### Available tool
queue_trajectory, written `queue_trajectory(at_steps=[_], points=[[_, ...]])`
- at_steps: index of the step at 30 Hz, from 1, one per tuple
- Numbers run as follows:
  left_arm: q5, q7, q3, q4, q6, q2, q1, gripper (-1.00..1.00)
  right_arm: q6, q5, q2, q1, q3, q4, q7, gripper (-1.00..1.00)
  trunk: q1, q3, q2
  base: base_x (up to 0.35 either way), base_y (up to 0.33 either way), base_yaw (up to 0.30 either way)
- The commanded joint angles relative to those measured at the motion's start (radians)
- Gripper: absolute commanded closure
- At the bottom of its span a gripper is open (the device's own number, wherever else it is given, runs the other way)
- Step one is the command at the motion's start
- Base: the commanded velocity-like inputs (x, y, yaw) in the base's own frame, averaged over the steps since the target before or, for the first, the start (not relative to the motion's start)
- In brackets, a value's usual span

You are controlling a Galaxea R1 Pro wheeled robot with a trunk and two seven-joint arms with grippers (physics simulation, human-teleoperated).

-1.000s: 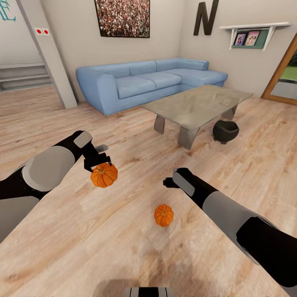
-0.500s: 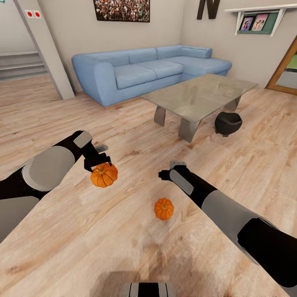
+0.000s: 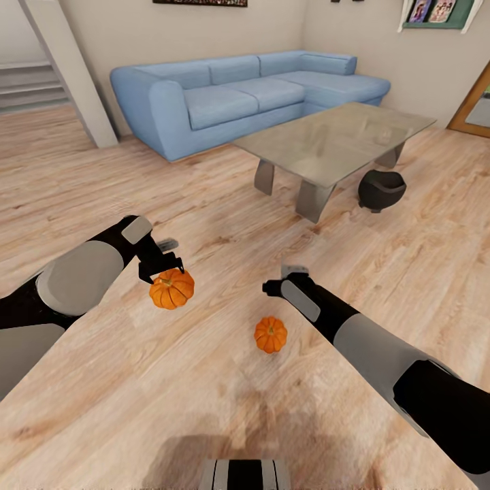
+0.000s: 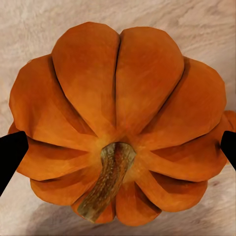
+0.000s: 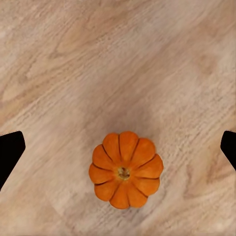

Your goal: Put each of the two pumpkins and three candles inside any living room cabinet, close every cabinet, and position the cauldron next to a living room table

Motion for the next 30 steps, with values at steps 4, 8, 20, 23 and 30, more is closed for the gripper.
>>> queue_trajectory(at_steps=[4,8,20,23,30], points=[[0.005,0.007,0.005,-0.001,0.002,0.0,-0.001,1.0,-0.035,-0.009,-0.001,-0.001,0.006,0.0,-0.008,-1.0,0.001,-0.016,-0.001,0.0,0.0,0.0],[0.005,0.007,0.005,-0.001,0.002,0.0,-0.001,1.0,-0.043,-0.01,0.001,-0.001,0.01,0.0,-0.008,-1.0,0.003,-0.032,-0.002,0.0,0.0,0.0],[0.006,0.007,0.005,-0.001,0.002,-0.001,-0.001,1.0,-0.045,-0.01,0.001,0.0,0.01,0.014,-0.008,-1.0,0.009,-0.078,-0.005,0.0,0.0,0.0],[0.006,0.007,0.006,-0.001,0.002,-0.001,-0.001,1.0,-0.045,-0.01,0.0,0.0,0.01,0.015,-0.008,-1.0,0.01,-0.09,-0.006,0.0,0.0,0.0],[0.006,0.007,0.007,-0.001,0.002,-0.001,-0.001,1.0,-0.046,-0.01,-0.001,0.0,0.009,0.014,-0.008,-1.0,0.013,-0.117,-0.007,0.0,0.0,0.0]])
